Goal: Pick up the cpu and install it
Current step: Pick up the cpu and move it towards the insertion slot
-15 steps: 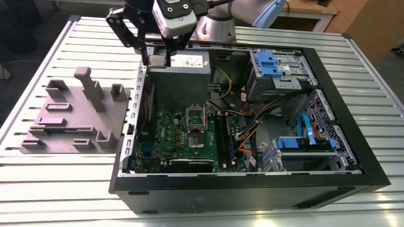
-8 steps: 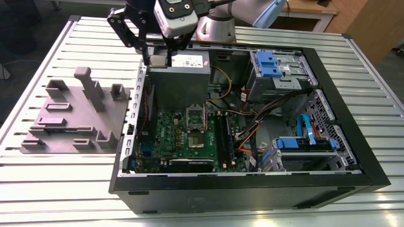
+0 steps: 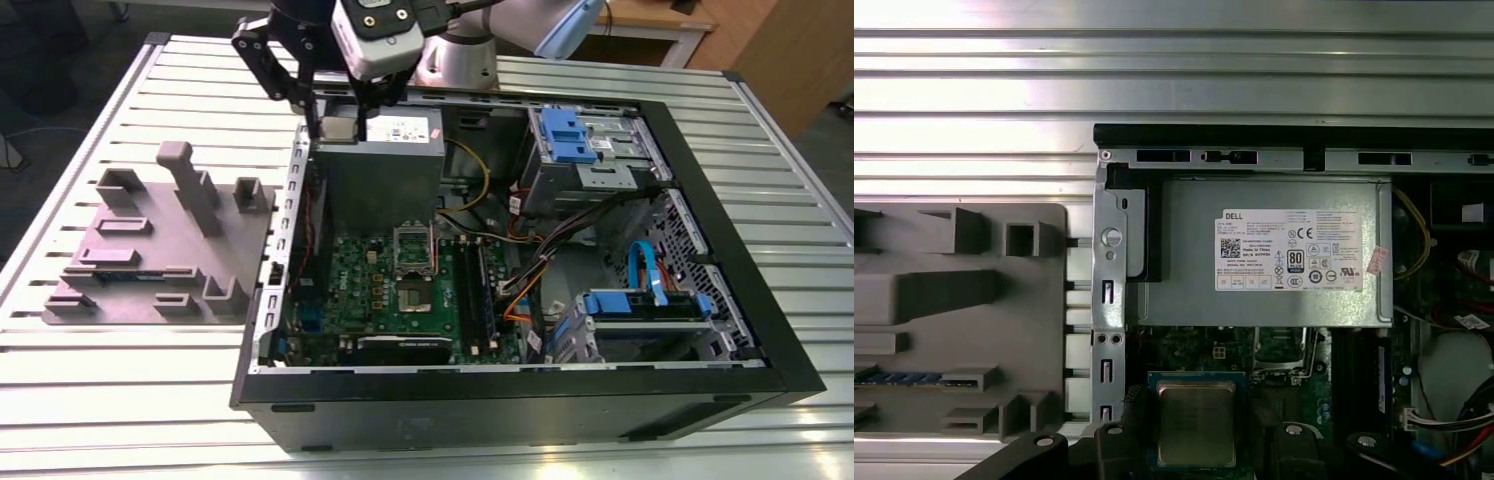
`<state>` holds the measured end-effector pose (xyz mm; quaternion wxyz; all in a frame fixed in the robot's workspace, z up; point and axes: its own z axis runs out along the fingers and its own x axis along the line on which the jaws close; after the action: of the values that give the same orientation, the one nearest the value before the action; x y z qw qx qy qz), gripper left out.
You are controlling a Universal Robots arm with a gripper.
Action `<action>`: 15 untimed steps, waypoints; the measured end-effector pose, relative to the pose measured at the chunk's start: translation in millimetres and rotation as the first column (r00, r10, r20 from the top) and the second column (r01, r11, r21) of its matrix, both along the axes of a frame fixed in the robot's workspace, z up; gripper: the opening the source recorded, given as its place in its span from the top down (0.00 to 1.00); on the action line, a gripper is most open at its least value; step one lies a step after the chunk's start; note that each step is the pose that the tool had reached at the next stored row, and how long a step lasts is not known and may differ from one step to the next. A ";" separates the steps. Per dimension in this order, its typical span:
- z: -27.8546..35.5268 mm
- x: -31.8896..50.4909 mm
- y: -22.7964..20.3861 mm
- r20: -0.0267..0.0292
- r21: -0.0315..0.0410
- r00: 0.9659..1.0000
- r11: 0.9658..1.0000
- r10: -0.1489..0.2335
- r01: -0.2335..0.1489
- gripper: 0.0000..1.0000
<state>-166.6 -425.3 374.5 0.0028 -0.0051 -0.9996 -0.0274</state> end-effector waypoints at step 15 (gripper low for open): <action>0.0 7.0 0.0 0.000 0.000 1.000 1.000 0.000 0.000 0.53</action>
<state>-159.7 -425.3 374.5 0.0028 -0.0050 -0.9996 -0.0274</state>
